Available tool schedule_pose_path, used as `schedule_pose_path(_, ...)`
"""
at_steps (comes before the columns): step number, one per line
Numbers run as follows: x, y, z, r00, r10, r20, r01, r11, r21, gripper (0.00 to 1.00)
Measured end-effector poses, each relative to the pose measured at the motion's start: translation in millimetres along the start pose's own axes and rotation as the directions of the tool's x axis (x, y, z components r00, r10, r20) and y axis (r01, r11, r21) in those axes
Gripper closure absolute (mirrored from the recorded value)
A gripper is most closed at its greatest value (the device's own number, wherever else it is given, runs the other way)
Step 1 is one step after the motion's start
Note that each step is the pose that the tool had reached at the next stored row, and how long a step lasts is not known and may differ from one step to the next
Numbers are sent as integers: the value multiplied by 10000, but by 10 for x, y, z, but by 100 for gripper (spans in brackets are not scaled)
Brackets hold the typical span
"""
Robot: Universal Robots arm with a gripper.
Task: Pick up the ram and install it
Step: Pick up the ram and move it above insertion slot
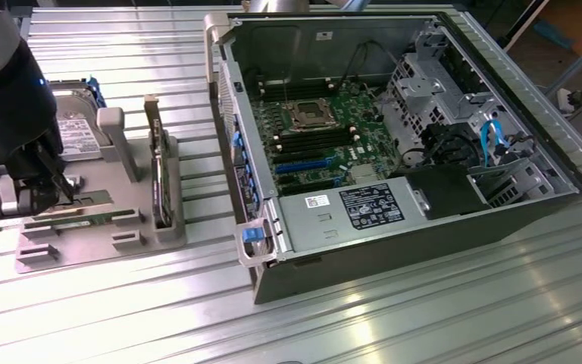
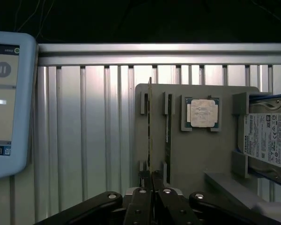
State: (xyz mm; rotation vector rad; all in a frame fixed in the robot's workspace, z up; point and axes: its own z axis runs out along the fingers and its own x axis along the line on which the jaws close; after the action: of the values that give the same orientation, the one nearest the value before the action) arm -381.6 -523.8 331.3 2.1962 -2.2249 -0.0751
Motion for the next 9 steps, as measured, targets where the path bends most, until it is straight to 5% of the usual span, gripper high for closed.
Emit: schedule_pose_path(9,-3,5,-119,10000,0,0,0,10000,0,88)
